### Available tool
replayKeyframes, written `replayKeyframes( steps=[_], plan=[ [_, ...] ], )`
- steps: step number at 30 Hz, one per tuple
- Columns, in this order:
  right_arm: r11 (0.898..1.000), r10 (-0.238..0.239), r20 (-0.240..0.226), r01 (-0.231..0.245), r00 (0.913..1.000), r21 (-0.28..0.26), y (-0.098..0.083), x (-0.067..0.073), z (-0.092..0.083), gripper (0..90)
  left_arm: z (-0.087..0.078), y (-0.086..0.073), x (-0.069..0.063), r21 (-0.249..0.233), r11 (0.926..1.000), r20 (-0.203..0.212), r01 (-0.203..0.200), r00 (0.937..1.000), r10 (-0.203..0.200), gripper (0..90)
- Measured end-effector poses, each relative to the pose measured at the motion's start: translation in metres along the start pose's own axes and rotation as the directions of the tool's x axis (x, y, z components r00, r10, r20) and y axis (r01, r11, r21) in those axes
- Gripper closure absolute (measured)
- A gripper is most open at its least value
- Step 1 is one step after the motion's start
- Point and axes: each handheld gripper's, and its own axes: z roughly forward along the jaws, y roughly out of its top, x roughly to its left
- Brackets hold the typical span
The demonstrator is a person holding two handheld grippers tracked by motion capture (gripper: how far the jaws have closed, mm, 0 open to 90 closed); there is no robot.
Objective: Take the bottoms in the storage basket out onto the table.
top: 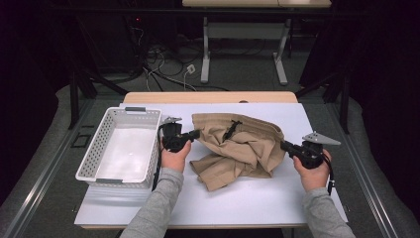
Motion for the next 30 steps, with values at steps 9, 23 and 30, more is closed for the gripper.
replayKeyframes(
  steps=[9, 23, 30],
  plan=[
    [0.998, -0.050, 0.024, 0.051, 0.9984, -0.039, 0.044, -0.012, -0.014, 85.9, -0.009, 0.028, -0.005, -0.028, 0.9996, -0.006, -0.011, 0.9999, 0.011, 88.8],
    [0.995, -0.058, 0.091, 0.065, 0.9942, -0.075, 0.108, -0.043, -0.032, 86.3, -0.022, 0.087, -0.020, -0.074, 0.9952, -0.030, -0.063, 0.9977, 0.061, 88.9],
    [0.991, -0.047, 0.110, 0.059, 0.9929, -0.117, 0.138, -0.050, -0.043, 86.5, -0.027, 0.113, -0.027, -0.086, 0.9935, -0.010, -0.075, 0.9972, 0.074, 89.0]
  ],
)
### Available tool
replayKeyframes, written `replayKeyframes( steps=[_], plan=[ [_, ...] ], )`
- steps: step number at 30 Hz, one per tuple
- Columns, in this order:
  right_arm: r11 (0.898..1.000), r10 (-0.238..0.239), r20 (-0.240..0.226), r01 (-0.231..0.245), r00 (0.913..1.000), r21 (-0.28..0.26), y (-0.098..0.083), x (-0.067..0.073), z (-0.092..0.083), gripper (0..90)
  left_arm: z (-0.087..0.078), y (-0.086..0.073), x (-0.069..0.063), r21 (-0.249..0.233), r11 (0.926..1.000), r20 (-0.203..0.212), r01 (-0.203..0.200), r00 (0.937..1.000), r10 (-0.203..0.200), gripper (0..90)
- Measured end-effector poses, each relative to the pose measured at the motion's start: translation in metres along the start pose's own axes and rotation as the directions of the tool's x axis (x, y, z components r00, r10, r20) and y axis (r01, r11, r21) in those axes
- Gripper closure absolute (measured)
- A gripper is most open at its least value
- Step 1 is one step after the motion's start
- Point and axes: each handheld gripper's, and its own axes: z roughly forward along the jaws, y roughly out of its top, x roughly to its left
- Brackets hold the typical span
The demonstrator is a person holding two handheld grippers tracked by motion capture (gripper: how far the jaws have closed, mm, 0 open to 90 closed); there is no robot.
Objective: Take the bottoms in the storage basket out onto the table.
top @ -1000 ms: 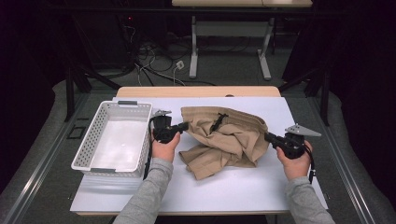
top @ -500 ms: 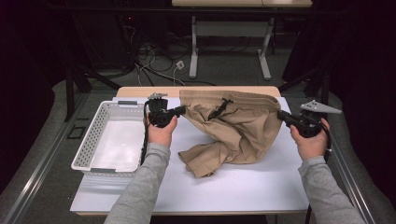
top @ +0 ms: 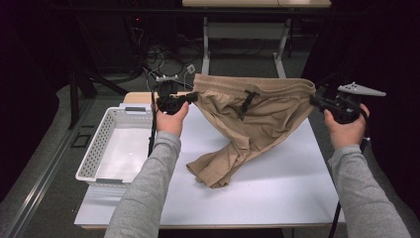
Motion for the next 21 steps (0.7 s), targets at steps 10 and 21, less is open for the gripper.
replayKeyframes(
  steps=[10, 21],
  plan=[
    [0.999, -0.037, 0.042, 0.036, 0.9984, 0.030, 0.039, 0.000, 0.023, 86.4, 0.010, 0.031, 0.007, 0.003, 0.9998, -0.065, -0.017, 0.9977, 0.017, 89.1],
    [0.995, 0.030, 0.051, -0.034, 0.9983, 0.094, 0.020, 0.004, 0.071, 86.3, 0.046, 0.009, 0.036, 0.044, 0.9988, -0.144, 0.024, 0.9894, -0.018, 88.9]
  ],
)
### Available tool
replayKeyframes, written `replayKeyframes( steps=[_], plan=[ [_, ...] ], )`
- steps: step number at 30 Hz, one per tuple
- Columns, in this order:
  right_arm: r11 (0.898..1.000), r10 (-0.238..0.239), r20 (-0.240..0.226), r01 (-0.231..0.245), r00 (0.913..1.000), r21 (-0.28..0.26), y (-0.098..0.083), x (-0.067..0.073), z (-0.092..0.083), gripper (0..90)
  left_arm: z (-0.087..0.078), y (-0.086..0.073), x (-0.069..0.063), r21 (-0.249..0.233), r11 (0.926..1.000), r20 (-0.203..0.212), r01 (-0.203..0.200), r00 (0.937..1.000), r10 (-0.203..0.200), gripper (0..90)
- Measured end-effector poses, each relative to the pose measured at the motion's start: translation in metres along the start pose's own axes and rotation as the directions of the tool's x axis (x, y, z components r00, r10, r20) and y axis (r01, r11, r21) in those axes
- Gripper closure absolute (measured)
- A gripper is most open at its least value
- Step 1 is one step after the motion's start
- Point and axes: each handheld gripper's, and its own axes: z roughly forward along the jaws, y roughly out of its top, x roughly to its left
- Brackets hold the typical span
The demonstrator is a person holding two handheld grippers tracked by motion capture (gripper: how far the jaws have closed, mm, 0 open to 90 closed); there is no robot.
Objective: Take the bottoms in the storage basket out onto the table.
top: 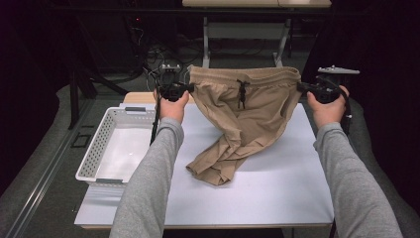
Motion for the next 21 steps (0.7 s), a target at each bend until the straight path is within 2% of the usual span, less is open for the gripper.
replayKeyframes(
  steps=[4, 8, 14, 21],
  plan=[
    [1.000, 0.003, 0.014, -0.003, 0.9999, 0.018, -0.008, 0.003, 0.013, 86.2, 0.009, -0.008, 0.008, -0.006, 0.9993, -0.015, 0.037, 0.9992, -0.037, 88.9],
    [0.999, -0.029, 0.033, 0.028, 0.9991, 0.036, -0.012, 0.009, 0.022, 86.2, 0.014, -0.013, 0.010, -0.009, 0.9991, -0.039, 0.042, 0.9984, -0.042, 88.9],
    [0.997, -0.067, 0.044, 0.064, 0.9968, 0.053, -0.017, 0.018, 0.032, 85.9, 0.021, -0.019, 0.010, 0.000, 0.9998, -0.067, 0.018, 0.9976, -0.018, 88.7],
    [0.996, -0.038, 0.052, 0.034, 0.9979, 0.079, -0.035, 0.021, 0.045, 85.7, 0.030, -0.027, 0.006, 0.028, 0.9995, -0.088, -0.013, 0.9960, 0.016, 88.7]
  ],
)
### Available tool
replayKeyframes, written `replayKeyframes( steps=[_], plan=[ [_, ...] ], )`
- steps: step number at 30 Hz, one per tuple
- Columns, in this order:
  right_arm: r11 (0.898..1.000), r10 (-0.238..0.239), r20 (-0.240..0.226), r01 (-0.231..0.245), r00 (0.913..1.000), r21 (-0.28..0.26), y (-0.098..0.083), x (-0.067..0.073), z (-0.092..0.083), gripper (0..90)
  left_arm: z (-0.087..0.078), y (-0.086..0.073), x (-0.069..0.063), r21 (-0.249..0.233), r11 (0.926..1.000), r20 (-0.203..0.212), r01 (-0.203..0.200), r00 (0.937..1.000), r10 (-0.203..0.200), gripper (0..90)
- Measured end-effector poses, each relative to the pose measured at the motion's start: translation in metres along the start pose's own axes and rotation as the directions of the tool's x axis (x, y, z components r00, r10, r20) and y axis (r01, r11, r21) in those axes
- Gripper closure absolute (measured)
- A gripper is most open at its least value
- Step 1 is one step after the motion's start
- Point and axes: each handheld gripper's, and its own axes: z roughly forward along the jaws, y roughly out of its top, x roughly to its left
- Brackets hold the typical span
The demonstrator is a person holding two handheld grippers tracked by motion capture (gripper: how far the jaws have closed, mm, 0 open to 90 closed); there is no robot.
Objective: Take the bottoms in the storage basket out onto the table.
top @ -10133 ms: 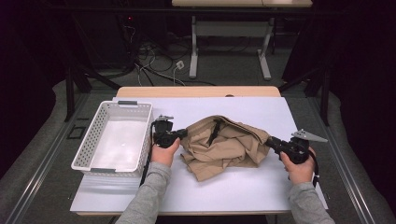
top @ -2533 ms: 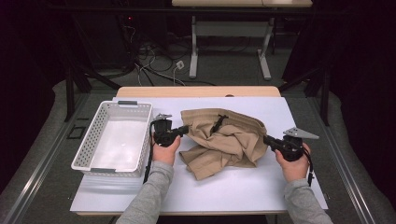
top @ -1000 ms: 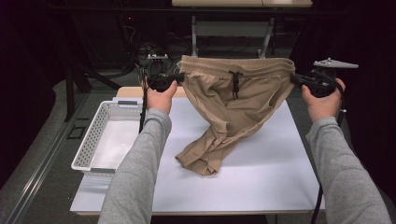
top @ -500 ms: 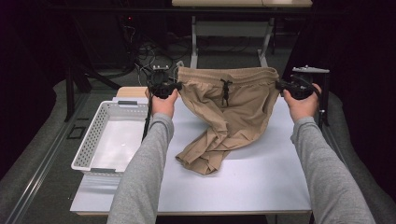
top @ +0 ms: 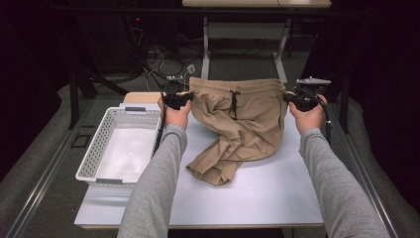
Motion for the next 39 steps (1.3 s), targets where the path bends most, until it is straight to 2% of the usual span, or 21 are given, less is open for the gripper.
replayKeyframes(
  steps=[12, 22, 25, 27, 30, 33, 35, 39],
  plan=[
    [1.000, -0.013, -0.016, 0.014, 0.9998, 0.026, -0.009, 0.016, 0.017, 85.3, 0.025, -0.021, -0.007, 0.051, 0.9985, -0.019, -0.019, 0.9996, 0.020, 88.5],
    [0.999, -0.008, -0.020, 0.009, 0.9998, 0.052, -0.020, 0.024, 0.026, 84.0, 0.034, -0.033, -0.007, 0.083, 0.9962, -0.019, -0.027, 0.9994, 0.028, 86.9],
    [0.998, -0.015, -0.012, 0.016, 0.9998, 0.056, -0.023, 0.026, 0.026, 80.8, 0.035, -0.036, -0.007, 0.083, 0.9964, -0.014, -0.016, 0.9998, 0.017, 85.0],
    [0.999, -0.022, 0.009, 0.021, 0.9997, 0.044, -0.024, 0.026, 0.025, 74.1, 0.034, -0.037, -0.005, 0.085, 0.9963, 0.000, -0.008, 1.0000, 0.008, 79.6],
    [0.999, -0.018, 0.011, 0.018, 0.9998, 0.036, -0.025, 0.023, 0.020, 67.9, 0.030, -0.037, -0.003, 0.078, 0.9969, 0.029, 0.011, 0.9995, -0.013, 71.0],
    [0.999, -0.029, 0.027, 0.028, 0.9992, 0.030, -0.026, 0.022, 0.016, 61.5, 0.023, -0.037, -0.001, 0.068, 0.9973, 0.031, 0.029, 0.9990, -0.031, 60.0],
    [0.999, -0.030, 0.028, 0.029, 0.9992, 0.015, -0.027, 0.022, 0.012, 56.1, 0.020, -0.038, -0.001, 0.070, 0.9966, 0.039, 0.043, 0.9982, -0.046, 56.6],
    [0.999, -0.033, 0.018, 0.033, 0.9993, 0.007, -0.029, 0.025, 0.006, 50.2, 0.015, -0.042, -0.001, 0.069, 0.9963, 0.029, 0.051, 0.9982, -0.054, 50.2]
  ],
)
